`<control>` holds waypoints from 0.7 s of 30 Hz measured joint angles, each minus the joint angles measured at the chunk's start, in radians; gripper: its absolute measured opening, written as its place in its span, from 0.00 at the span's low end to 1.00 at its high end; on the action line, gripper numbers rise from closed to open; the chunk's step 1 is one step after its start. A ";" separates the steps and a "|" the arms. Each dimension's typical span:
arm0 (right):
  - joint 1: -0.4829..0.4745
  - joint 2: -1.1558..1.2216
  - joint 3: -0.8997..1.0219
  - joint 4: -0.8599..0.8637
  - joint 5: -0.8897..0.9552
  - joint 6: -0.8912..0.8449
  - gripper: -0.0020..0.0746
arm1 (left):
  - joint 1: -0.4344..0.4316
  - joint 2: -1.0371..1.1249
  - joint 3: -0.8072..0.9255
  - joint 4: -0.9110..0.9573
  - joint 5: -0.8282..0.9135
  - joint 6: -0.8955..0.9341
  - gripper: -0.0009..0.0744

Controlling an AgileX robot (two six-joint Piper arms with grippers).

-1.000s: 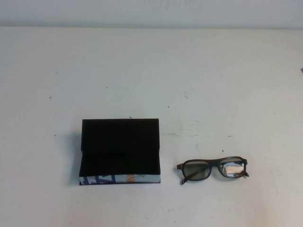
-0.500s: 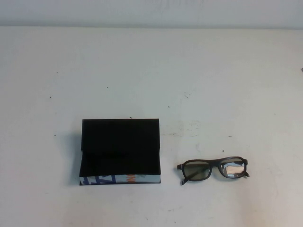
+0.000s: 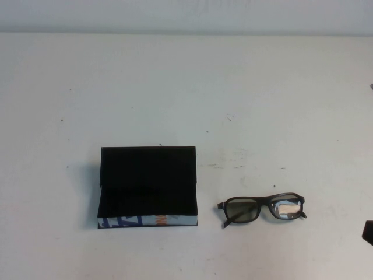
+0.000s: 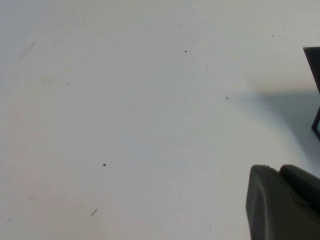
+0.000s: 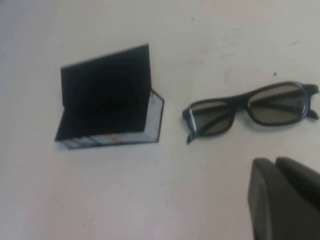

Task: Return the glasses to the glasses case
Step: Pick up the glasses from the table

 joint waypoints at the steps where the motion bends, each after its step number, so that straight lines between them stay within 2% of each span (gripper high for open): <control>1: 0.000 0.041 -0.024 -0.005 0.033 -0.025 0.01 | 0.000 0.000 0.000 0.000 0.000 0.000 0.01; 7: 0.000 0.309 -0.169 -0.040 0.102 -0.168 0.01 | 0.000 0.000 0.000 0.000 0.000 0.000 0.01; 10: 0.032 0.428 -0.239 -0.123 0.104 -0.202 0.01 | 0.000 0.000 0.000 0.000 0.000 0.000 0.01; 13: 0.144 0.538 -0.319 -0.229 0.104 -0.230 0.01 | 0.000 0.000 0.000 0.000 0.000 0.000 0.01; 18: 0.342 0.712 -0.466 -0.319 0.102 -0.377 0.01 | 0.000 0.000 0.000 0.000 0.000 0.000 0.01; 21: 0.428 0.824 -0.559 -0.403 0.110 -0.448 0.01 | 0.000 0.000 0.000 0.000 0.000 0.000 0.01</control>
